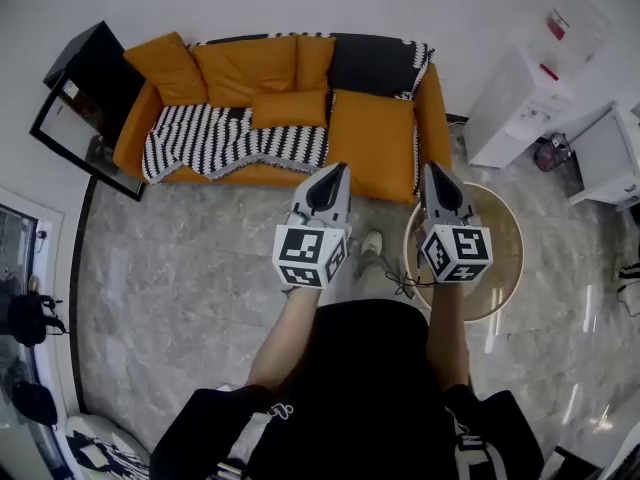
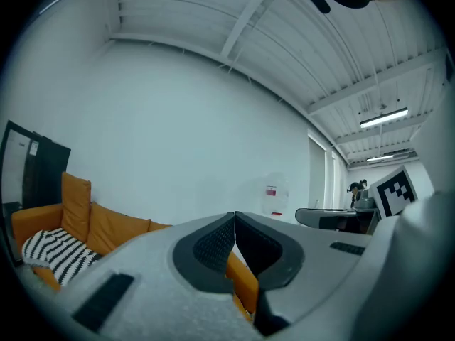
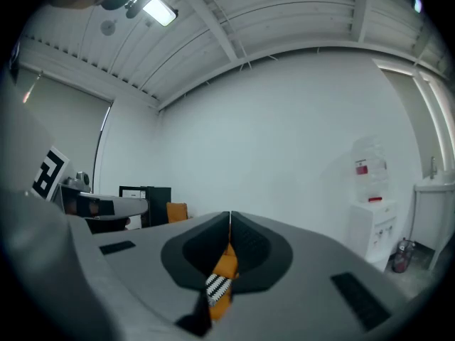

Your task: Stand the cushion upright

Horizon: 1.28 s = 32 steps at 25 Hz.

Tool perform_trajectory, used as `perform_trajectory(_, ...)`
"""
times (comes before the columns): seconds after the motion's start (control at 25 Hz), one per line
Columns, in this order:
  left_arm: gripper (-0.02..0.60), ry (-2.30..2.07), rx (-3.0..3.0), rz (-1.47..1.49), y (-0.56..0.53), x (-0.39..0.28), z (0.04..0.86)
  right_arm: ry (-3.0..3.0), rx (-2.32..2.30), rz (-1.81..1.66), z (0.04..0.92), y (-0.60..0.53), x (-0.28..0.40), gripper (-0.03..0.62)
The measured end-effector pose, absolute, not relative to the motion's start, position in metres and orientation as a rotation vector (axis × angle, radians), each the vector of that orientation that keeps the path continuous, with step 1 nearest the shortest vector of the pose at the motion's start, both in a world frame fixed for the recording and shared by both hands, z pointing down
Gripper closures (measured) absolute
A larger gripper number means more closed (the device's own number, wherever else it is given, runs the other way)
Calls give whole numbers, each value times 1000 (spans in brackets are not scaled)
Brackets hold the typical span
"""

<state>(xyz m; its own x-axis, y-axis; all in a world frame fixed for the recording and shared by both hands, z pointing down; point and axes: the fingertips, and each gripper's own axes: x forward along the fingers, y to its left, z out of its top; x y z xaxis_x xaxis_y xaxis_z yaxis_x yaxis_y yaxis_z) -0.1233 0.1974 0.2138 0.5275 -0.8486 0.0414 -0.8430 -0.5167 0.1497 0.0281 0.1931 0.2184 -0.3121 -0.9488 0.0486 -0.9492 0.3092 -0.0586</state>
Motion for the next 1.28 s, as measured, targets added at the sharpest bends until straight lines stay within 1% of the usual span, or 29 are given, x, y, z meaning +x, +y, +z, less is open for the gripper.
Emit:
perform_trajectory(0.32, 571, -1472, 2549, 39, 64, -81, 232, -2540, 1809, 273, 242, 51, 72, 583)
perform_trajectory(0.64, 571, -1453, 2481, 184, -45, -43, 270, -2496, 1779, 436, 292, -62, 113, 583)
perform_trajectory(0.88, 571, -1463, 2441, 248, -83, -33, 290, -2481, 1750, 493, 312, -102, 132, 583)
perform_trajectory(1.28, 572, -1434, 2321, 417, -110, -65, 358, -2342, 1748, 673, 380, -110, 136, 583)
